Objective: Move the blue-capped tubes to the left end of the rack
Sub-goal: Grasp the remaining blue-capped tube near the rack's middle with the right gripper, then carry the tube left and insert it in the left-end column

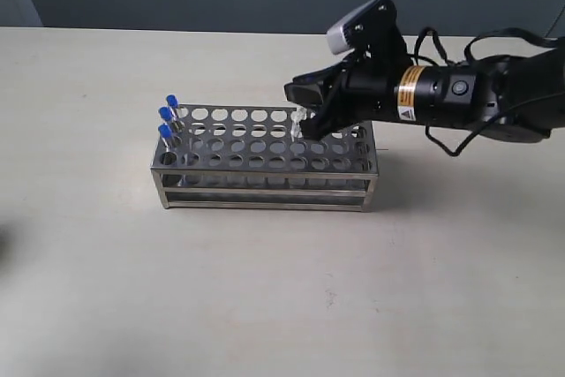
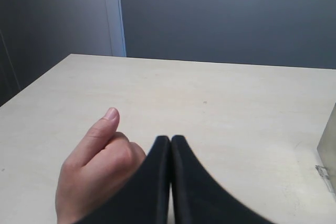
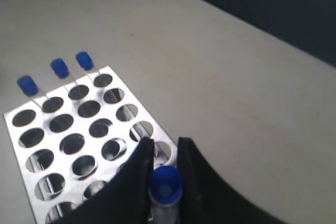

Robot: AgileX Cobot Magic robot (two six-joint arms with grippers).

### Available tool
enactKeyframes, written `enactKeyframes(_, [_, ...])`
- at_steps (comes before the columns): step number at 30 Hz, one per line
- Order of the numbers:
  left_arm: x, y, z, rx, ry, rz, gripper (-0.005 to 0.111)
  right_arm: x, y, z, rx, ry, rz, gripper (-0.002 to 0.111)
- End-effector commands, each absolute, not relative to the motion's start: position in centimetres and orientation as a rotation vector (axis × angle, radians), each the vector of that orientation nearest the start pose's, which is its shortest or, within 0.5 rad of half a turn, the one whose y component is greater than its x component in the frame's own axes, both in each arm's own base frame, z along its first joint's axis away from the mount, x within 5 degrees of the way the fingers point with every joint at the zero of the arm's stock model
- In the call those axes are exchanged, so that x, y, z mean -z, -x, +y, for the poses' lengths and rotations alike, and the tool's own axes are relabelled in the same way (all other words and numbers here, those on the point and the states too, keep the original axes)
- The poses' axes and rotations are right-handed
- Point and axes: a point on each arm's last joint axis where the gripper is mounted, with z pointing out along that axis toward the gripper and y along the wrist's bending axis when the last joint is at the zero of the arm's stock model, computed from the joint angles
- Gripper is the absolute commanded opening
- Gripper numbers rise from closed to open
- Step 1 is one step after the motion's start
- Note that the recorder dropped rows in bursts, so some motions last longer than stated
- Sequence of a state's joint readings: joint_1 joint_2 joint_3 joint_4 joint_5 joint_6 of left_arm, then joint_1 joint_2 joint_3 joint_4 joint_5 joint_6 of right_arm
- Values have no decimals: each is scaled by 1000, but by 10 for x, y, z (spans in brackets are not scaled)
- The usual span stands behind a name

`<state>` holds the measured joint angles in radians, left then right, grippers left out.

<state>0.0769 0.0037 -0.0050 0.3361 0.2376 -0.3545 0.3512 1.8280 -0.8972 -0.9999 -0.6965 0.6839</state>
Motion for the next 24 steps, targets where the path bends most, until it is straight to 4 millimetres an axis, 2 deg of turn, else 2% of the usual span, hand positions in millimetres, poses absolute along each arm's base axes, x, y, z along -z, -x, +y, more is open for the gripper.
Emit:
enactKeyframes(1, [-193, -55, 11, -93, 143, 1703, 0, -214, -317, 170, -670, 895, 1678, 0])
enactKeyframes(5, [-193, -55, 11, -95, 141, 1703, 0, -228, -312, 187, -702, 937, 1616, 0])
enactKeyframes(12, [-193, -55, 11, -93, 143, 1703, 0, -245, -297, 237, -745, 1064, 1526, 0])
enactKeyframes(20, [-193, -55, 11, -93, 143, 1703, 0, -230, -287, 282, -796, 1125, 1584, 0])
enactKeyframes(24, [-193, -55, 11, -95, 141, 1703, 0, -218, -290, 295, -808, 1145, 1599, 0])
